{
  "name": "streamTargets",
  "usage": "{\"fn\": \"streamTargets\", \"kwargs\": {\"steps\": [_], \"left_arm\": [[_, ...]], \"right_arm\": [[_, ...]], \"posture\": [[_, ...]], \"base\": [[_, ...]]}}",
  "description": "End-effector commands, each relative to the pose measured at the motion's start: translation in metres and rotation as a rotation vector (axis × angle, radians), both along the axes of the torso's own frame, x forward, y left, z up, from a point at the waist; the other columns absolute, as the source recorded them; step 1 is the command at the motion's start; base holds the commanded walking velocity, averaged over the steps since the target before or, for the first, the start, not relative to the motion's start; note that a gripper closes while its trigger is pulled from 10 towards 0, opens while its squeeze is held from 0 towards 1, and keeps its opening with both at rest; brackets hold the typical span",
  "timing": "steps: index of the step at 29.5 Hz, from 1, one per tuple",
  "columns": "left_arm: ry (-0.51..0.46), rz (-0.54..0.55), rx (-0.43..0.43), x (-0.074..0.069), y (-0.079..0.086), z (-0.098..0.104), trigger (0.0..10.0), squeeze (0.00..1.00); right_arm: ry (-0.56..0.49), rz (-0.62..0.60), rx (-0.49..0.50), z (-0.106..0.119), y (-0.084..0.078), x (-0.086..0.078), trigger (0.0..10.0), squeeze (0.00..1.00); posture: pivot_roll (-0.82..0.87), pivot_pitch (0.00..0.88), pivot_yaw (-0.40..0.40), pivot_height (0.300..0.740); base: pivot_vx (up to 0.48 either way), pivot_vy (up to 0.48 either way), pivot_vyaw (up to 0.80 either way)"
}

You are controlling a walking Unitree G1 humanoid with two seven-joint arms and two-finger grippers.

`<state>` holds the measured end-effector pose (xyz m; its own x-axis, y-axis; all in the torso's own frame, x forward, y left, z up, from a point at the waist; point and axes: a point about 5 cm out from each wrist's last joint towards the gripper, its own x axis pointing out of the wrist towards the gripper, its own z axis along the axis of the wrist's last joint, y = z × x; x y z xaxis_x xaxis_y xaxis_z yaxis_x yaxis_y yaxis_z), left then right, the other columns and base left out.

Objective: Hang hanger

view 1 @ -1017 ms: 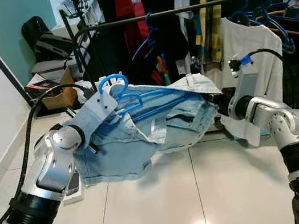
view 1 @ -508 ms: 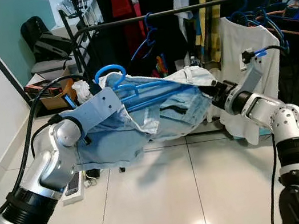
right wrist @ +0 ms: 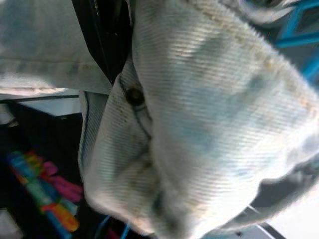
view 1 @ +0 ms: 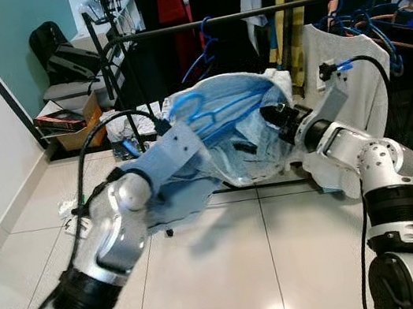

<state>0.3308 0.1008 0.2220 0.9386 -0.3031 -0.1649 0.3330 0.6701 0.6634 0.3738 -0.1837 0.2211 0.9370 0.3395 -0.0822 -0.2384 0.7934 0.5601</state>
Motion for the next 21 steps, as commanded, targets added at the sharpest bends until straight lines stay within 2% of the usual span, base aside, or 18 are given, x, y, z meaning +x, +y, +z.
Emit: {"fn": "streamTargets", "kwargs": {"steps": [1,3,5,7,13,17,18,19,20,21], "left_arm": [[0.016,-0.091,-0.143,-0.007,-0.011,0.009,10.0,0.0],[0.093,-0.208,-0.358,-0.016,-0.024,0.016,10.0,0.0],[0.118,-0.284,-0.434,-0.023,-0.031,0.022,10.0,0.0],[0.118,-0.284,-0.434,-0.023,-0.031,0.022,10.0,0.0],[0.122,-0.407,-0.526,-0.036,-0.041,0.035,10.0,0.0],[0.115,-0.411,-0.522,-0.036,-0.039,0.036,10.0,0.0],[0.104,-0.39,-0.493,-0.033,-0.034,0.033,10.0,0.0],[0.088,-0.353,-0.452,-0.029,-0.026,0.03,10.0,0.0],[0.088,-0.353,-0.452,-0.029,-0.026,0.03,10.0,0.0],[0.069,-0.314,-0.4,-0.025,-0.018,0.027,10.0,0.0]], "right_arm": [[-0.007,0.013,-0.071,0.0,0.008,0.001,0.0,0.0],[0.0,-0.008,-0.149,-0.004,0.003,0.001,0.0,0.0],[-0.002,-0.013,-0.187,-0.005,0.001,0.0,0.0,0.0],[-0.002,-0.013,-0.187,-0.005,0.001,0.0,0.0,0.0],[-0.033,0.049,-0.285,-0.007,0.007,-0.003,0.0,0.0],[-0.049,0.094,-0.319,-0.008,0.009,-0.006,0.0,0.0],[-0.054,0.104,-0.33,-0.007,0.007,-0.008,0.0,0.0],[-0.057,0.102,-0.343,-0.007,0.002,-0.009,1.1,0.0],[-0.057,0.102,-0.343,-0.007,0.002,-0.009,1.1,0.0],[-0.062,0.09,-0.354,-0.005,-0.005,-0.009,3.6,0.0]], "posture": [[-0.03,0.0,0.06,0.74],[-0.04,0.0,0.062,0.74],[-0.04,0.0,0.06,0.74],[-0.04,0.0,0.06,0.74],[-0.03,0.0,0.062,0.74],[-0.03,0.0,0.062,0.74],[-0.04,0.0,0.061,0.74],[-0.04,0.0,0.061,0.74],[-0.04,0.0,0.061,0.74],[-0.04,0.0,0.062,0.74]], "base": [[0.0,0.0,0.0],[0.0,0.0,0.0],[0.0,0.0,0.0],[0.0,0.0,0.0],[0.0,0.0,0.0],[0.0,0.0,0.0],[0.0,0.0,0.0],[0.0,0.0,0.0],[0.0,0.0,0.0],[0.0,0.0,0.0]]}}
